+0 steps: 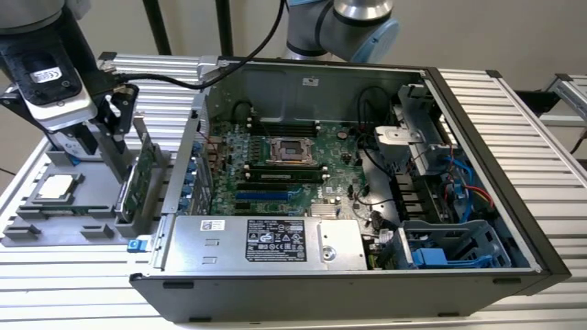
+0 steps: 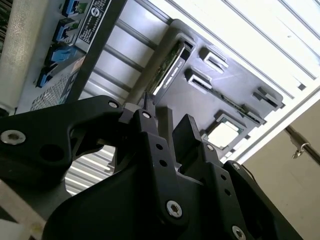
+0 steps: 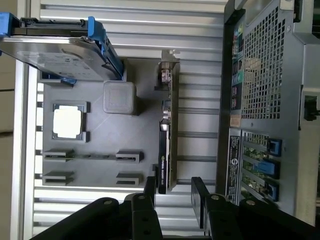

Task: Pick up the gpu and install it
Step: 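Pick up the gpu and move the gpu toward the slot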

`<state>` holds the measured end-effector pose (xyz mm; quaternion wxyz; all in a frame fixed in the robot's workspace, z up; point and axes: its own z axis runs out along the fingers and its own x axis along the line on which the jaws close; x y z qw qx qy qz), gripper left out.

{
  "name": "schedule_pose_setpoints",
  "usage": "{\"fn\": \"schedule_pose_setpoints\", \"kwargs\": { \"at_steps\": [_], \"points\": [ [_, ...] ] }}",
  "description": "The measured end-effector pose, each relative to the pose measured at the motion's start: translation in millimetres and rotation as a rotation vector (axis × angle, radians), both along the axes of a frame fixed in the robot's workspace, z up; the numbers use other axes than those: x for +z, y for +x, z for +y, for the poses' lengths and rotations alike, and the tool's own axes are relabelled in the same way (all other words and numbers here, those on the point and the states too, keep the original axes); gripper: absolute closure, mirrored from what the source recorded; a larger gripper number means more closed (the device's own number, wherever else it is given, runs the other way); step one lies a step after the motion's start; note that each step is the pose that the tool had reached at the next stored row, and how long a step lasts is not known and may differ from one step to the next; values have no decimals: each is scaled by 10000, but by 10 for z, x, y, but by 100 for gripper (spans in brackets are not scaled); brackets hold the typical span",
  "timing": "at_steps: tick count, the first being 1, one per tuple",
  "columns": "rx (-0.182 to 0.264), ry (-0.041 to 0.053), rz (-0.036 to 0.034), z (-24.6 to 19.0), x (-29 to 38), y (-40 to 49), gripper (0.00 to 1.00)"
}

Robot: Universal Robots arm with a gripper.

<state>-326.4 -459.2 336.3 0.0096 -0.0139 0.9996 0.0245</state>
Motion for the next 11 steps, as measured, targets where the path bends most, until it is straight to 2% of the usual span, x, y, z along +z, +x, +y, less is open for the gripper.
{"fn": "schedule_pose_setpoints", "kwargs": {
  "at_steps": [11],
  "points": [
    [1, 1, -1, 0, -39, -5, 0]
  ]
}}
